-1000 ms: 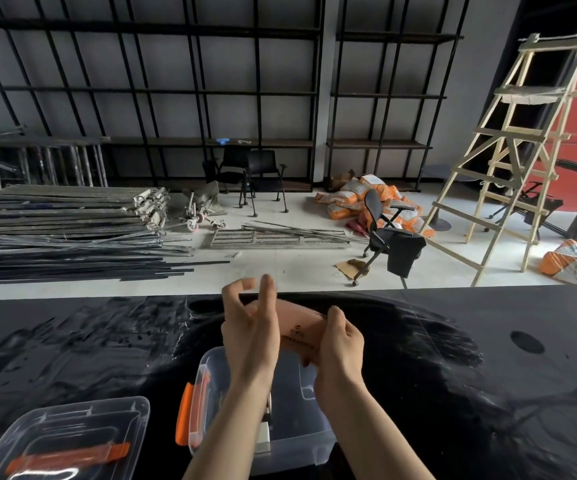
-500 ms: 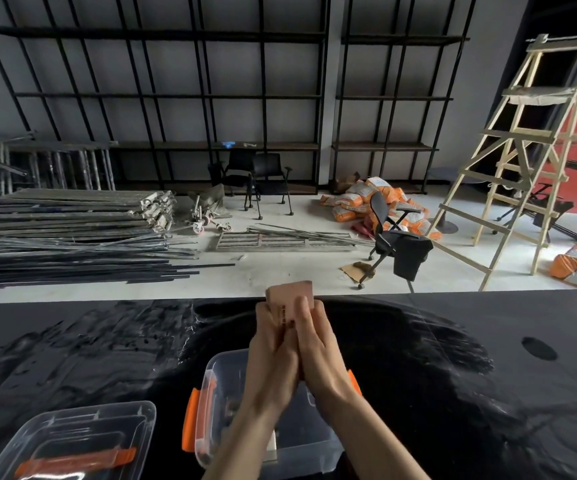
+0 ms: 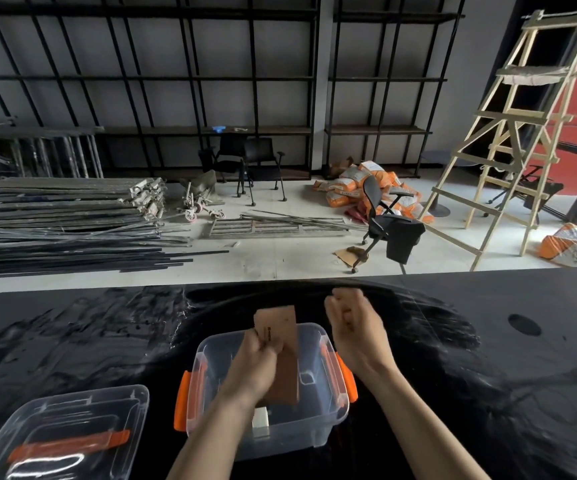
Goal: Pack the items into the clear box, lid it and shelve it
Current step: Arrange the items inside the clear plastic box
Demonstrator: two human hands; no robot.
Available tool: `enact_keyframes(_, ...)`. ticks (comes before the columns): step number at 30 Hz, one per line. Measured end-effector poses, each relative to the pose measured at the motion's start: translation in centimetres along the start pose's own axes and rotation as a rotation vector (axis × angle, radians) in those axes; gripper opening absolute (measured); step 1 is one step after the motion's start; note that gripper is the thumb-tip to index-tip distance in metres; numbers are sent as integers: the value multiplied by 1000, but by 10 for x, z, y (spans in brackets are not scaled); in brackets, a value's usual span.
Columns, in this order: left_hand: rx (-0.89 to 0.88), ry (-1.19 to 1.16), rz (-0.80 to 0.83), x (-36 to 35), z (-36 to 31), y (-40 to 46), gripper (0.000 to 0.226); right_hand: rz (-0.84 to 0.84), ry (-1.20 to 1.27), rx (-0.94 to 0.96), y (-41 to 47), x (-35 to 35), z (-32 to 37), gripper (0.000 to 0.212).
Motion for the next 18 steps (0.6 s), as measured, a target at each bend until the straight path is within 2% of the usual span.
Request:
enact_keyframes(2,100,193,8,-7,18,9,28,170,-87,-54,-12,-19,-22,38)
enact_keyframes(4,166,331,14,-15,26,14,36,248,-70,-94,-26,-34,-36,37)
enact_keyframes(7,216,473,24,-27,30,27,49,189,11,-137,-36,-42,-42,38)
enact_keyframes(9,241,434,34,-40,27,41,60,172,16,-139,-36,-43,-41,40)
enact_keyframes(14,233,448,144,-76,29,53,43,141,4,-123,-37,-40,-39,40)
enact_keyframes(17,223,637,156,-87,44,60,46,142,-4,-110,-37,-41,-42,39)
enact_keyframes(18,249,827,146,-86,45,55,43,144,-6,-109,-37,-41,-43,39)
Point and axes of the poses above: each hand's wrist, its own y-axis towards the middle knuckle, its own x-axis out of the back of the hand, z = x × y, the point moved 5 cm from there along y, towards the middle knuckle, and after that the axes turned 10 degrees about x, right-handed, at the moved point
